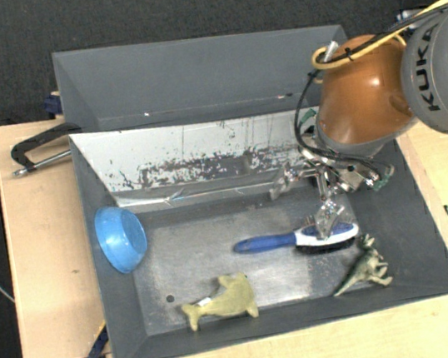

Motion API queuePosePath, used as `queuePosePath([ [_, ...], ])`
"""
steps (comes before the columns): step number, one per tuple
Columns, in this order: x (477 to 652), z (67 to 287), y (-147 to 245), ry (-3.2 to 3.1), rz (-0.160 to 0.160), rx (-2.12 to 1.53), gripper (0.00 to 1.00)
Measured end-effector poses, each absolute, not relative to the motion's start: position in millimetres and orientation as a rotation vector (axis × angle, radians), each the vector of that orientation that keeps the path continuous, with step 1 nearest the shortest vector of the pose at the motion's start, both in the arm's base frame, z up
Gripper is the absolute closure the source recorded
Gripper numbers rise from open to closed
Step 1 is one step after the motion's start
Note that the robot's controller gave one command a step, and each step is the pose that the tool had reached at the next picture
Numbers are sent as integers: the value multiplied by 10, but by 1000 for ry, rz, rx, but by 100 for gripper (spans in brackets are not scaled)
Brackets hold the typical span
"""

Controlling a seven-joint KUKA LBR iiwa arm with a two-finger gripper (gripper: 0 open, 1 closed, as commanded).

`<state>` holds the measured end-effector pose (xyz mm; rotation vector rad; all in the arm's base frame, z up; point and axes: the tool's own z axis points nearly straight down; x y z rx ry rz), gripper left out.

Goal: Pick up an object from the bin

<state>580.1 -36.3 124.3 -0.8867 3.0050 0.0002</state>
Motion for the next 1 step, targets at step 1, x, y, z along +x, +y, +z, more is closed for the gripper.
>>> queuePosePath([
  [1, 5511, 748, -567, 2894, 1, -1217, 0],
])
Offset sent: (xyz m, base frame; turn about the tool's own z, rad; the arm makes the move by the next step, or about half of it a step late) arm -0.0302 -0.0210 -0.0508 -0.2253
